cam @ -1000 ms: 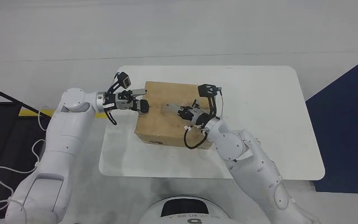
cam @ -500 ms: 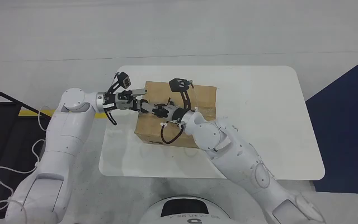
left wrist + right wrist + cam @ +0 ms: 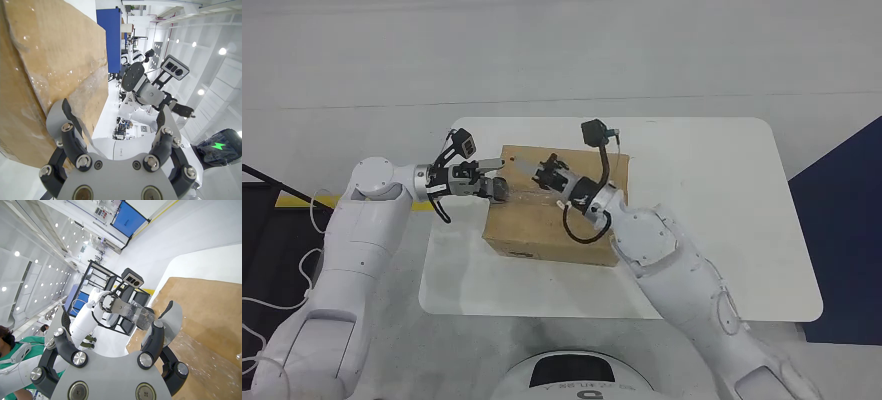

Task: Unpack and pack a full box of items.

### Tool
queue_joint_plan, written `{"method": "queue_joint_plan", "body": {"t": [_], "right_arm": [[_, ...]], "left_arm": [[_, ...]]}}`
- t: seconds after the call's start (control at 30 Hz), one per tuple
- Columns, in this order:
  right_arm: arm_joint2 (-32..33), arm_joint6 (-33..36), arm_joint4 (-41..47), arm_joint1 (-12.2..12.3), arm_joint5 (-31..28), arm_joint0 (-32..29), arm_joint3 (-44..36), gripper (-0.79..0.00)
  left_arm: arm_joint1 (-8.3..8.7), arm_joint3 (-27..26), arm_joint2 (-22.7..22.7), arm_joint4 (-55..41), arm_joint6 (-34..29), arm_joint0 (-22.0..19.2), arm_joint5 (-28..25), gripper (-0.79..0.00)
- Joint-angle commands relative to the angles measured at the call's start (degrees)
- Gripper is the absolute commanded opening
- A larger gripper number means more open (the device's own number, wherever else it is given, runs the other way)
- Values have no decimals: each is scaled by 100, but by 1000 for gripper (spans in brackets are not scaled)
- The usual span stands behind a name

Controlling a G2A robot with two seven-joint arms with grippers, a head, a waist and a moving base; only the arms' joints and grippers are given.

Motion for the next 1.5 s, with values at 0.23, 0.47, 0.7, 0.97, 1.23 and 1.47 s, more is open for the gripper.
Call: {"method": "queue_joint_plan", "body": {"t": [0.23, 0.47, 0.7, 0.97, 1.23, 1.47], "right_arm": [[372, 632, 65, 122, 81, -378, -40, 0], [356, 784, 207, 114, 187, -161, 271, 0], [334, 865, 279, 109, 227, -18, 354, 0], [307, 910, 299, 109, 253, 79, 398, 0], [299, 931, 290, 117, 293, 110, 396, 0], [300, 944, 268, 127, 337, 115, 355, 0]], "left_arm": [[154, -278, -450, 25, 328, 219, 82, 0], [310, -404, -865, -36, 286, 529, 165, 0], [361, -402, -879, 47, 334, 743, 93, 0], [432, -177, -933, 217, 310, 847, -87, 0], [446, -10, -803, 330, 326, 783, -191, -25], [418, 9, -576, 399, 347, 637, -237, -486]]}}
